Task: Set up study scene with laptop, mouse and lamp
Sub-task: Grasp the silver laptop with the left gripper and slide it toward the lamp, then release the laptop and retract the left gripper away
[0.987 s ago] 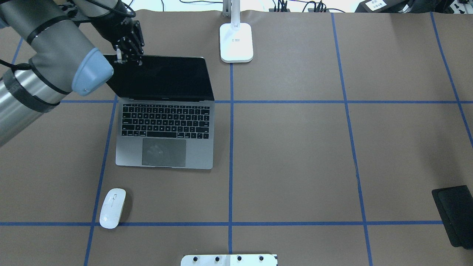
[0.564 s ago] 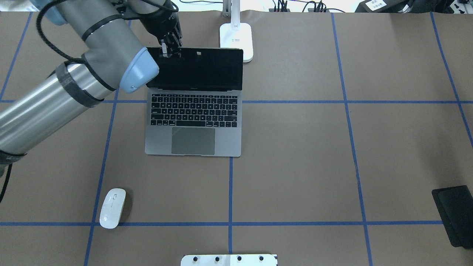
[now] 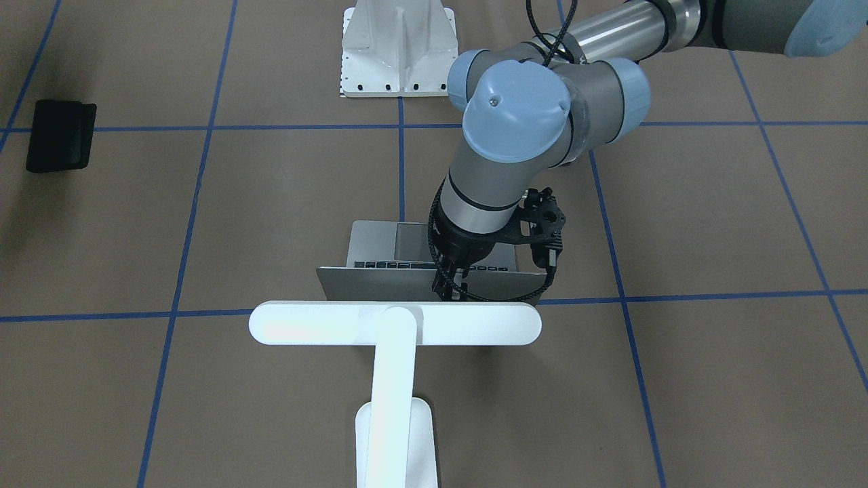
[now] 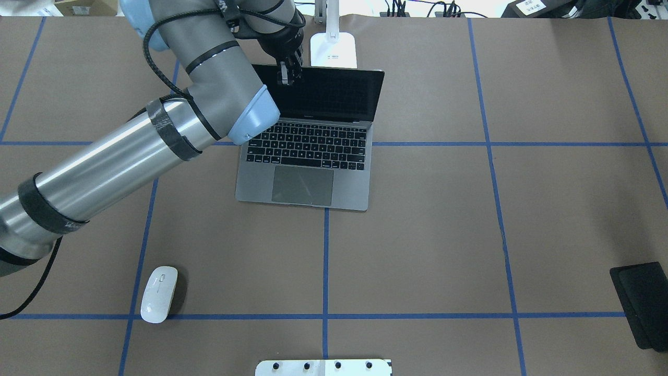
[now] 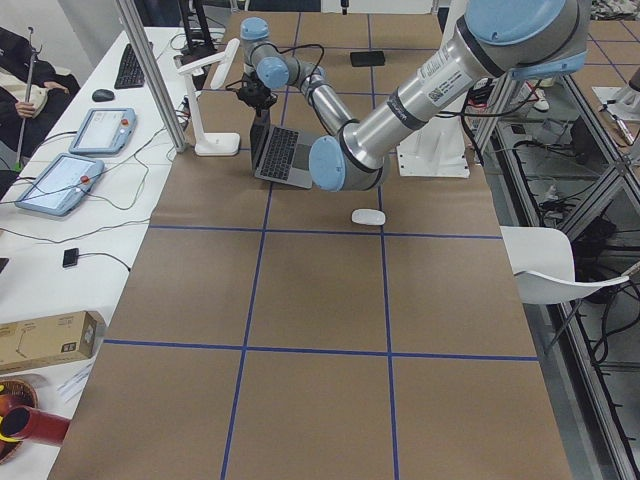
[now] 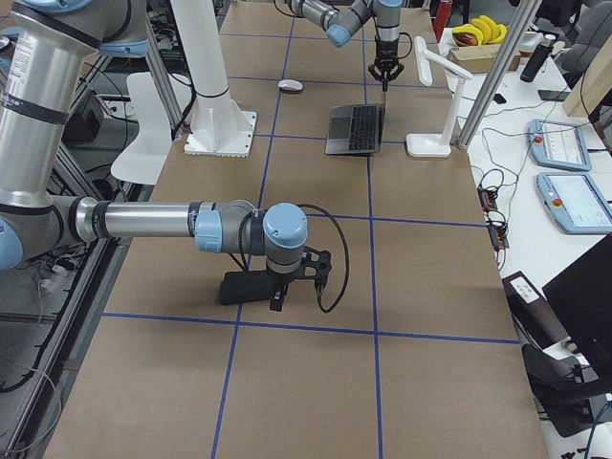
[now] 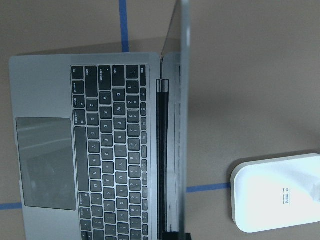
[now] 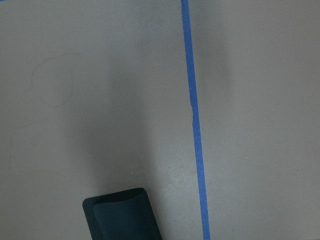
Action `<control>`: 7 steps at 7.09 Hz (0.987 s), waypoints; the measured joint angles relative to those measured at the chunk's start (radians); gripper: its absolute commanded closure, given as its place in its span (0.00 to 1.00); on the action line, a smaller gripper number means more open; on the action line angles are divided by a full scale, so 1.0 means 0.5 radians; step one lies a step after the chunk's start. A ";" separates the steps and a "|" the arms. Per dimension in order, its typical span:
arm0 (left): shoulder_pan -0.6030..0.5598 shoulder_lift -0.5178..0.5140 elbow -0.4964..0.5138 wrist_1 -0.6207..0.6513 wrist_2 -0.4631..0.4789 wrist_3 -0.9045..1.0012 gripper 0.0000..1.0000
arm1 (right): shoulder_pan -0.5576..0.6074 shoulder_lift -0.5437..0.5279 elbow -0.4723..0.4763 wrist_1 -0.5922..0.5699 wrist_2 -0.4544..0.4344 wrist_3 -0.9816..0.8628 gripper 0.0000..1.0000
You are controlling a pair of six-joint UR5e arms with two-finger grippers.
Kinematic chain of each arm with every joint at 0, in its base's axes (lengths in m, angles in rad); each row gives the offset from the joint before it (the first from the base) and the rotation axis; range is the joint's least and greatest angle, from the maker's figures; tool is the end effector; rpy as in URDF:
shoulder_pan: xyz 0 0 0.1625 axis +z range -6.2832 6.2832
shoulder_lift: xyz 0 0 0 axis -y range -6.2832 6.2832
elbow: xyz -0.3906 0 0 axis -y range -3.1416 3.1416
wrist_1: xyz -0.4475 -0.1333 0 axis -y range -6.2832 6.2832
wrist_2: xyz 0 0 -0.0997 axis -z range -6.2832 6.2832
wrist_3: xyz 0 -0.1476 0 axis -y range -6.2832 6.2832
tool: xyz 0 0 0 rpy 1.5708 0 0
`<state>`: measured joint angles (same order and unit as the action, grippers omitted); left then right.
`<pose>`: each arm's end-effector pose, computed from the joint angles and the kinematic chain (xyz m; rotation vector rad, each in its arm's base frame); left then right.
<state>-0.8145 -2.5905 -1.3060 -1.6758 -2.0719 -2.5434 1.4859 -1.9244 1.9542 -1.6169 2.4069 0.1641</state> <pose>0.5186 -0.6406 0.0693 -0.5870 0.8803 -1.4219 -0.0111 -0.4107 0.6162 -0.1191 -0.8280 0.0813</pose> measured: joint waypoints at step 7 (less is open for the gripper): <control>0.094 0.103 -0.119 -0.088 0.130 0.162 0.01 | 0.001 0.013 -0.016 -0.007 0.000 0.012 0.00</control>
<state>-0.7676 -2.5390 -1.3656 -1.7199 -2.0070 -2.4626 1.4864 -1.9177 1.9463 -1.6207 2.4068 0.1702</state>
